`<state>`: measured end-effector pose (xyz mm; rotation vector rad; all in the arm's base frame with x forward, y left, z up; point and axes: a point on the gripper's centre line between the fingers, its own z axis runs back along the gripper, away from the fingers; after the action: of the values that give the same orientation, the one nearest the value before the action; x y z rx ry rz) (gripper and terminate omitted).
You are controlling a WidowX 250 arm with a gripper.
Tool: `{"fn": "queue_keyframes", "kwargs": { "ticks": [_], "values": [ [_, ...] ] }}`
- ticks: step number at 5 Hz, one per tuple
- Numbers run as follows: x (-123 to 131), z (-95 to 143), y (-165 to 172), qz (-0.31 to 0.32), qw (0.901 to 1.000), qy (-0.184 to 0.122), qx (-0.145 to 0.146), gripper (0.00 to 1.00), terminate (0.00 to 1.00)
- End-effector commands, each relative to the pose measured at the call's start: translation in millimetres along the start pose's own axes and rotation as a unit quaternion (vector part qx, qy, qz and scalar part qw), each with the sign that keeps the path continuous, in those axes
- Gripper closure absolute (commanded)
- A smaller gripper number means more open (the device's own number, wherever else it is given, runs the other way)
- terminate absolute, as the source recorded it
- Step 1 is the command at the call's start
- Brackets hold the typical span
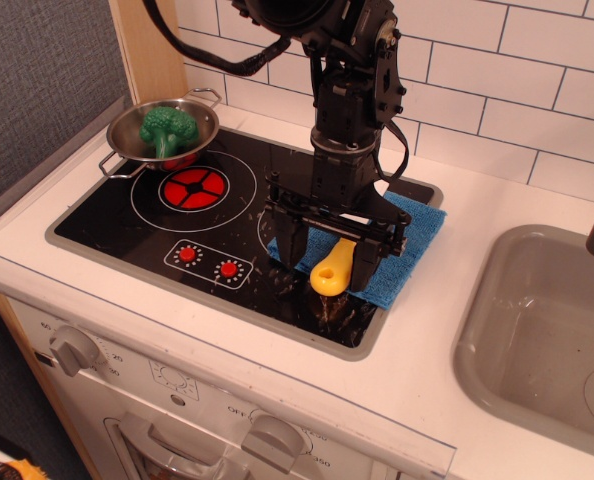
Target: Move the yellow knife to the right of the pan
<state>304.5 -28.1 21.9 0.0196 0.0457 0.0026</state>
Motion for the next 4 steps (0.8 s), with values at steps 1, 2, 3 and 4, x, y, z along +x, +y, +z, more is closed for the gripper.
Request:
{"fn": "queue_keyframes", "kwargs": {
  "ticks": [1,2,3,4],
  "values": [
    [6,6,4,0.003,0.9998,-0.019,-0.005,1.0,0.0],
    [6,5,5,0.007,0.9998,-0.016,-0.004,1.0,0.0],
    [6,4,5,0.007,0.9998,-0.016,-0.002,1.0,0.0],
    [10,23,9,-0.004,0.9993,-0.038,0.002,1.0,0.0]
  ]
}}
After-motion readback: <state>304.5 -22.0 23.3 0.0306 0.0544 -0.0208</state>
